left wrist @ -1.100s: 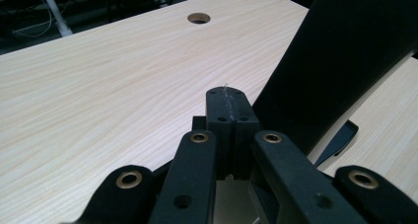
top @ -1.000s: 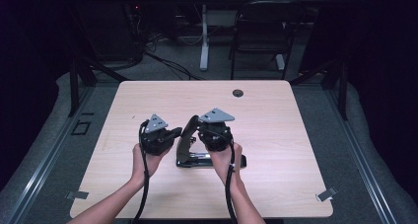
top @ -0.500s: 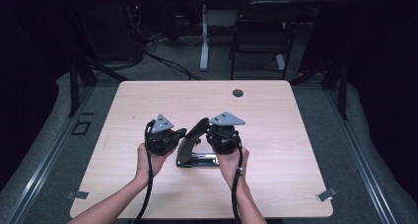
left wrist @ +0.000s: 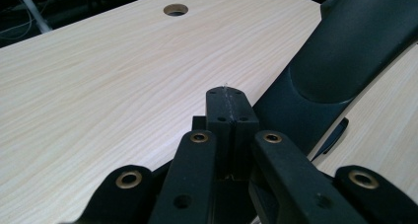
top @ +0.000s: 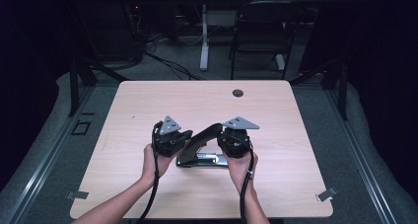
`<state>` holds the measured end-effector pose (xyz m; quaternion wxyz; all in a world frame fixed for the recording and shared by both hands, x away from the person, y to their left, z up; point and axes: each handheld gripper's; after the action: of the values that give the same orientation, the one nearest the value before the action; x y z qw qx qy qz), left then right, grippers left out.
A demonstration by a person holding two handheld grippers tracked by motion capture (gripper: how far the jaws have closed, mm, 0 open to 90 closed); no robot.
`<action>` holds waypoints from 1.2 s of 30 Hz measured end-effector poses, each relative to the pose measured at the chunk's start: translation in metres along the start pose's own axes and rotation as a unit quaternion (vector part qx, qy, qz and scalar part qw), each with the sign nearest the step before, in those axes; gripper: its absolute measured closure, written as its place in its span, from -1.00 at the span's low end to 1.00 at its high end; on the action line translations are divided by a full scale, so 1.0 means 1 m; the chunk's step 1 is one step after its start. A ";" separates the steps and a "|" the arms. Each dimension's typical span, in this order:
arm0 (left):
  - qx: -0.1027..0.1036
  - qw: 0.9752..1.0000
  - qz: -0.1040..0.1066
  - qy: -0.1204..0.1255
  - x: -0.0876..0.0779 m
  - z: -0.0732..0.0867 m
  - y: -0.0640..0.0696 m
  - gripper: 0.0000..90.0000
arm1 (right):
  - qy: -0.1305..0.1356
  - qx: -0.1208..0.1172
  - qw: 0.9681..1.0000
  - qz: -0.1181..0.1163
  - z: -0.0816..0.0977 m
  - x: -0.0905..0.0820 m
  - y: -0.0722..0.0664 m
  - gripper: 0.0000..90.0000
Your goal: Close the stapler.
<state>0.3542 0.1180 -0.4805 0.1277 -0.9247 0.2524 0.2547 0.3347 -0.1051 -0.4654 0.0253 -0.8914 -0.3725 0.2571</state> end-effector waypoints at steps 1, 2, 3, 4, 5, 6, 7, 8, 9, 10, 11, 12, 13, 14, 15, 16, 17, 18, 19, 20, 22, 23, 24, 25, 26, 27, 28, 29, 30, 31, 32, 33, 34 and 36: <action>0.001 1.000 -0.001 0.000 0.001 0.000 0.001 1.00 | 0.000 0.001 1.000 0.001 0.001 -0.001 0.001 1.00; 0.002 1.000 -0.001 0.000 0.001 0.000 0.001 1.00 | 0.001 0.003 1.000 0.002 0.003 -0.001 0.002 1.00; 0.002 1.000 0.000 0.000 0.002 0.000 0.002 1.00 | -0.001 0.005 1.000 0.003 0.004 -0.002 0.003 1.00; 0.004 1.000 -0.001 -0.001 0.002 0.000 0.003 1.00 | 0.001 0.007 1.000 0.004 0.005 -0.002 0.003 1.00; 0.003 1.000 -0.001 0.000 0.003 0.000 0.003 1.00 | 0.000 0.009 1.000 0.003 0.006 -0.003 0.005 1.00; 0.003 1.000 0.001 -0.001 0.003 0.000 0.004 1.00 | 0.001 0.011 1.000 0.004 0.007 -0.003 0.005 1.00; 0.005 1.000 0.002 -0.002 0.003 0.000 0.004 1.00 | 0.002 0.015 1.000 0.004 0.008 -0.003 0.007 1.00; 0.006 1.000 0.003 -0.003 0.004 0.000 0.005 1.00 | 0.000 0.016 1.000 0.004 0.010 -0.004 0.008 1.00; 0.007 1.000 0.004 -0.005 0.004 0.001 0.005 1.00 | 0.001 0.020 1.000 0.005 0.011 -0.004 0.009 1.00; 0.007 1.000 0.005 -0.007 0.004 0.001 0.005 1.00 | 0.001 0.023 1.000 0.004 0.013 -0.004 0.011 1.00; 0.008 1.000 0.006 -0.010 0.005 0.002 0.006 1.00 | 0.001 0.026 1.000 0.003 0.014 -0.005 0.012 1.00; 0.008 1.000 0.006 -0.009 0.006 0.002 0.006 1.00 | 0.003 0.033 0.999 0.003 0.017 -0.005 0.014 1.00; 0.008 1.000 0.007 -0.011 0.006 0.003 0.006 1.00 | 0.003 0.035 0.999 0.001 0.018 -0.006 0.016 1.00; 0.010 1.000 0.007 -0.013 0.007 0.004 0.007 1.00 | 0.002 0.039 0.999 0.002 0.020 -0.006 0.018 1.00; 0.010 1.000 0.008 -0.015 0.007 0.005 0.007 1.00 | 0.004 0.043 0.999 0.003 0.022 -0.006 0.020 1.00; 0.010 1.000 0.008 -0.015 0.008 0.006 0.007 0.99 | 0.005 0.045 0.999 0.003 0.023 -0.006 0.021 1.00; 0.010 1.000 0.009 -0.017 0.008 0.006 0.007 0.98 | 0.003 0.047 0.999 0.004 0.025 -0.007 0.022 1.00; 0.011 1.000 0.010 -0.020 0.009 0.006 0.006 0.96 | 0.006 0.050 0.999 0.004 0.028 -0.007 0.023 1.00; 0.010 1.000 0.011 -0.022 0.009 0.007 0.006 0.95 | 0.007 0.052 0.999 0.004 0.029 -0.008 0.024 1.00; 0.010 1.000 0.010 -0.023 0.009 0.007 0.006 0.91 | 0.006 0.056 0.998 0.004 0.031 -0.008 0.026 1.00; 0.007 1.000 0.010 -0.024 0.008 0.008 0.004 0.80 | 0.007 0.061 0.998 0.005 0.035 -0.009 0.028 1.00; 0.005 1.000 0.011 -0.027 0.008 0.008 0.002 0.71 | 0.006 0.063 0.998 0.005 0.037 -0.009 0.030 1.00; 0.001 1.000 0.009 -0.030 0.007 0.008 0.001 0.63 | 0.008 0.065 0.998 0.006 0.039 -0.009 0.031 1.00; 0.001 0.999 0.007 -0.032 0.006 0.008 -0.001 0.49 | 0.007 0.067 0.998 0.007 0.041 -0.009 0.032 1.00; -0.003 0.999 0.005 -0.036 0.005 0.009 -0.004 0.37 | 0.006 0.069 0.998 0.005 0.043 -0.009 0.033 1.00; -0.005 0.999 0.002 -0.036 0.004 0.009 -0.006 0.27 | 0.005 0.069 0.998 0.007 0.045 -0.009 0.034 1.00; -0.008 0.999 -0.004 -0.034 0.002 0.010 -0.008 0.17 | 0.006 0.070 0.998 0.007 0.046 -0.009 0.035 1.00; -0.010 0.999 -0.003 -0.036 0.000 0.010 -0.011 0.06 | 0.002 0.071 0.997 0.008 0.048 -0.010 0.036 1.00; -0.014 0.999 -0.006 -0.034 -0.003 0.011 -0.014 -0.01 | 0.002 0.072 0.997 0.008 0.049 -0.010 0.037 1.00; -0.015 0.999 -0.008 -0.034 -0.005 0.012 -0.017 -0.06 | 0.003 0.073 0.997 0.009 0.051 -0.010 0.038 1.00; -0.020 0.999 -0.010 -0.032 -0.008 0.014 -0.021 -0.12 | 0.004 0.075 0.997 0.008 0.053 -0.011 0.039 1.00; -0.021 0.999 -0.012 -0.033 -0.010 0.015 -0.023 -0.17 | 0.004 0.078 0.997 0.008 0.054 -0.011 0.041 1.00; -0.022 0.999 -0.013 -0.035 -0.012 0.017 -0.027 -0.21 | 0.004 0.079 0.997 0.009 0.056 -0.011 0.041 1.00; -0.025 0.999 -0.017 -0.039 -0.016 0.021 -0.033 -0.24 | 0.005 0.081 0.997 0.008 0.058 -0.011 0.042 1.00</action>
<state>0.3514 0.1596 -0.4866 0.1189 -0.9211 0.2253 0.2946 0.3280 -0.1517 -0.5209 0.0968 -0.8904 -0.3437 0.2824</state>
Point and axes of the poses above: each handheld gripper's, and its own axes: x roughly forward along the jaws, z roughly out of its underside, y roughly to its right, and after that the axes turned 14 degrees about -z, right-handed
